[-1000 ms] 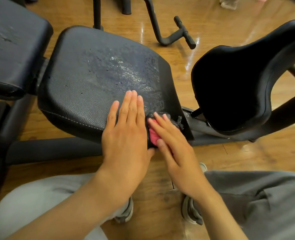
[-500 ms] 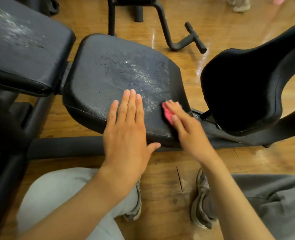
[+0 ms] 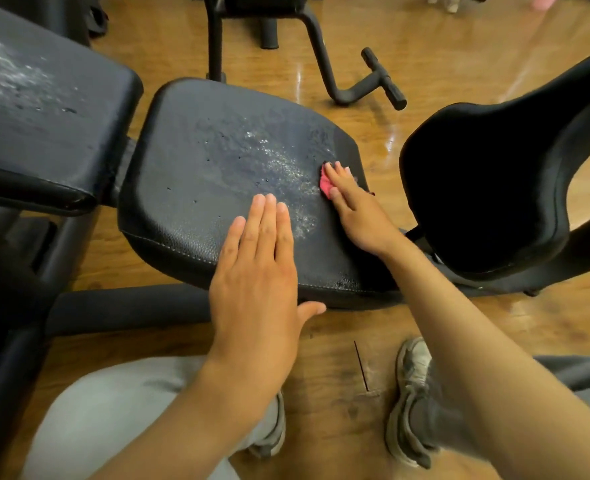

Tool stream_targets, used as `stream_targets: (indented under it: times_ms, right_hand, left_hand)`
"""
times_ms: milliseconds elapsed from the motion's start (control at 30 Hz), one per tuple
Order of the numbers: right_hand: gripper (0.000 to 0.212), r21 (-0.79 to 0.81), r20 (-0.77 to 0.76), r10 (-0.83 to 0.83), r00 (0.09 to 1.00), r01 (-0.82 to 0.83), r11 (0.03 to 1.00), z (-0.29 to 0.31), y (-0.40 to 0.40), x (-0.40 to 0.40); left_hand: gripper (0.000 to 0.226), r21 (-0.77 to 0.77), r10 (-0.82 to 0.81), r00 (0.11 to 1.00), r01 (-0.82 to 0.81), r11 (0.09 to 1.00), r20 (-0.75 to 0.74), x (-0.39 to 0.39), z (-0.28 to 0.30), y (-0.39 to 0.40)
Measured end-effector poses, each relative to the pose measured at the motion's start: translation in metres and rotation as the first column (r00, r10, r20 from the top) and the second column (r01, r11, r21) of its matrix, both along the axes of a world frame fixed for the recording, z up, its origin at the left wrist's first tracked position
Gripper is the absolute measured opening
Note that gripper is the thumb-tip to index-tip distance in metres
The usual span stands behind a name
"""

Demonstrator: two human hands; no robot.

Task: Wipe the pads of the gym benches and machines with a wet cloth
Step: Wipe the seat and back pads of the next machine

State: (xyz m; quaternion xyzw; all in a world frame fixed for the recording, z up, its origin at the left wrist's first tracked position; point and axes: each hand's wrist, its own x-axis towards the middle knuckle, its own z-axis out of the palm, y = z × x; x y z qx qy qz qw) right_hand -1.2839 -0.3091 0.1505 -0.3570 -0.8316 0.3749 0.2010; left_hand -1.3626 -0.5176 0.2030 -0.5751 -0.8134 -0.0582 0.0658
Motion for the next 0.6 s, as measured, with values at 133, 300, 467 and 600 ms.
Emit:
stream_targets:
  times_ms: [133, 300, 467, 600]
  right_hand:
    - [0.051, 0.061, -0.010, 0.029, 1.000, -0.029, 0.998, 0.002, -0.041, 0.023]
    - [0.050, 0.075, -0.027, 0.100, 0.995, -0.097, 0.992, -0.002, -0.047, 0.036]
    - [0.052, -0.068, 0.022, 0.001, 1.000, 0.001, 0.998, 0.005, 0.040, -0.027]
    - [0.053, -0.004, -0.010, 0.057, 0.998, -0.057, 0.998, 0.002, -0.001, 0.000]
  left_hand:
    - [0.134, -0.035, 0.001, 1.000, -0.001, 0.999, 0.016, 0.001, 0.003, 0.000]
    - [0.129, -0.084, 0.010, 1.000, -0.008, 0.996, 0.016, 0.003, 0.004, 0.001]
    - [0.132, -0.032, 0.023, 0.999, -0.023, 0.999, 0.025, 0.004, 0.004, -0.001]
    - [0.134, -0.011, 0.019, 0.998, -0.018, 1.000, 0.053, 0.004, 0.004, 0.000]
